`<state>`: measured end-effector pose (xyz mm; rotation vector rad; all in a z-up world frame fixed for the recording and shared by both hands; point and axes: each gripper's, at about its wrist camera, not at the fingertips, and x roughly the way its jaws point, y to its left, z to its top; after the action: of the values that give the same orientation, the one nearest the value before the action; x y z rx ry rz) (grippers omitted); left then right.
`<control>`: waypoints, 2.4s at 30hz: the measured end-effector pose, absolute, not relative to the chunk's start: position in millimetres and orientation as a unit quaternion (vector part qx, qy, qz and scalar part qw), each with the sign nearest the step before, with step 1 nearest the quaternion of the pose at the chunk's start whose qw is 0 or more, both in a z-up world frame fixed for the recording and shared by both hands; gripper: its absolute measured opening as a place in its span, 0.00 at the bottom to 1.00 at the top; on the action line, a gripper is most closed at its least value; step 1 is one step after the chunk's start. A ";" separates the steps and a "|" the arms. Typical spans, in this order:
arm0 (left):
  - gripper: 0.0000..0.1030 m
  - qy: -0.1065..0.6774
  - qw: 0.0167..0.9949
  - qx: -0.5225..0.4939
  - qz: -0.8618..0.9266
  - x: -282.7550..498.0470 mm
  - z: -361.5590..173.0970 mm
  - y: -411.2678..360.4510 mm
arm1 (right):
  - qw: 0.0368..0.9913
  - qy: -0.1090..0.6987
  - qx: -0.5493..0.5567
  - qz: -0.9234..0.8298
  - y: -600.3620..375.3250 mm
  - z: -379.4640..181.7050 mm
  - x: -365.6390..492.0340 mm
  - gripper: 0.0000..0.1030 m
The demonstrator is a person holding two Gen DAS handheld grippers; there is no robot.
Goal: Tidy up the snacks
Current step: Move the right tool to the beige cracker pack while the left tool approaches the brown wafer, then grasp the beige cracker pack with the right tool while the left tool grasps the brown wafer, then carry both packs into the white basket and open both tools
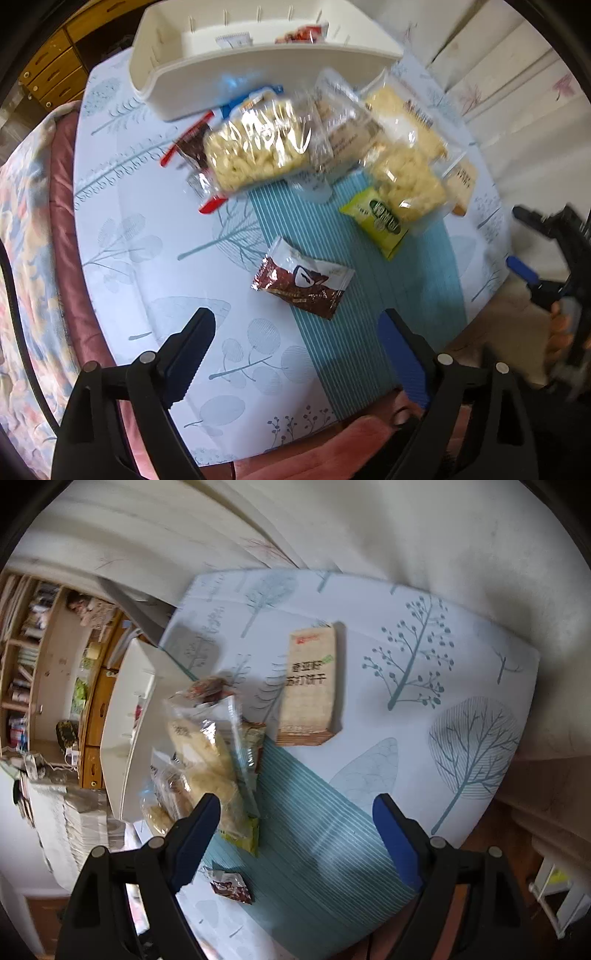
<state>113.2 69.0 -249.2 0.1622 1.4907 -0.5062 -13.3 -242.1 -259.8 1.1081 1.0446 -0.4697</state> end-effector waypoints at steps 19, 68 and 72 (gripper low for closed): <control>0.91 0.722 0.670 -0.011 -0.171 133.1 -314.2 35.7 | 0.626 0.576 0.476 -0.223 -312.7 -305.7 76.6 0.83; 0.31 0.728 0.673 -0.054 -0.121 161.1 -321.8 97.9 | 0.590 0.616 0.459 -0.249 -279.9 -304.1 48.3 0.53; 0.31 0.717 0.685 -0.053 -0.119 170.9 -308.8 126.6 | 0.599 0.590 0.480 -0.249 -266.6 -285.2 32.4 0.53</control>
<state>170.9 126.6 -308.8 -0.1182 1.6067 -0.2670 32.4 -266.6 -285.2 1.1138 1.3690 -0.5774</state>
